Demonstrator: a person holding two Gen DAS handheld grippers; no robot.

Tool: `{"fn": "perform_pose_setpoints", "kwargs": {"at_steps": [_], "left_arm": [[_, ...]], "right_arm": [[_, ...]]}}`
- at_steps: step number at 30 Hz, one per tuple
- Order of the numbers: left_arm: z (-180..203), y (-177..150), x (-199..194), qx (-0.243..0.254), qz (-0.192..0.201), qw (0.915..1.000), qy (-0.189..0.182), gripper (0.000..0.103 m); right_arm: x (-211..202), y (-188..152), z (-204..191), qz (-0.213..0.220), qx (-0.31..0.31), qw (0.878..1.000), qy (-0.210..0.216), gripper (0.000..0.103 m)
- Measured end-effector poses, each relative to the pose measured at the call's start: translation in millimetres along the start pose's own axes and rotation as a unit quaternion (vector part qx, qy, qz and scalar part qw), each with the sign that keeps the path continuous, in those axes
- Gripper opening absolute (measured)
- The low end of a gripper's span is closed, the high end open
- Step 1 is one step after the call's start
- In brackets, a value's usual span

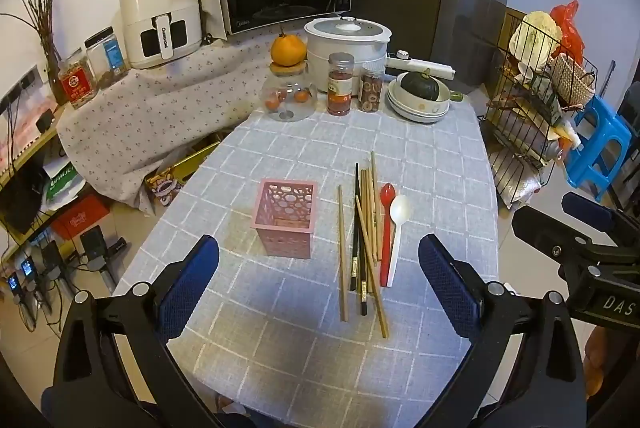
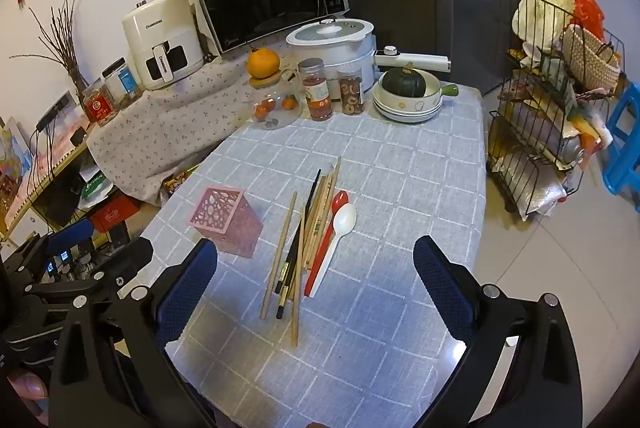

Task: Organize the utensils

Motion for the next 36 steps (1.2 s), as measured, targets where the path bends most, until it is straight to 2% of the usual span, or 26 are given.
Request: {"fn": "perform_pose_setpoints", "kwargs": {"at_steps": [36], "left_arm": [[0.7,-0.6,0.2,0.001,0.001,1.0,0.002,0.096]], "right_arm": [[0.1,0.5,-1.3,-0.002,-0.002,1.0,-0.001,0.096]]}}
Point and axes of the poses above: each gripper's, at about its wrist camera, not at the fingertips, and x roughly the way its jaws point, z to its right, y to its top, the point moved 8 cm from there along x, roughly the way its jaws point, and after that the axes turned 7 degrees about y, right-handed, at the moved point
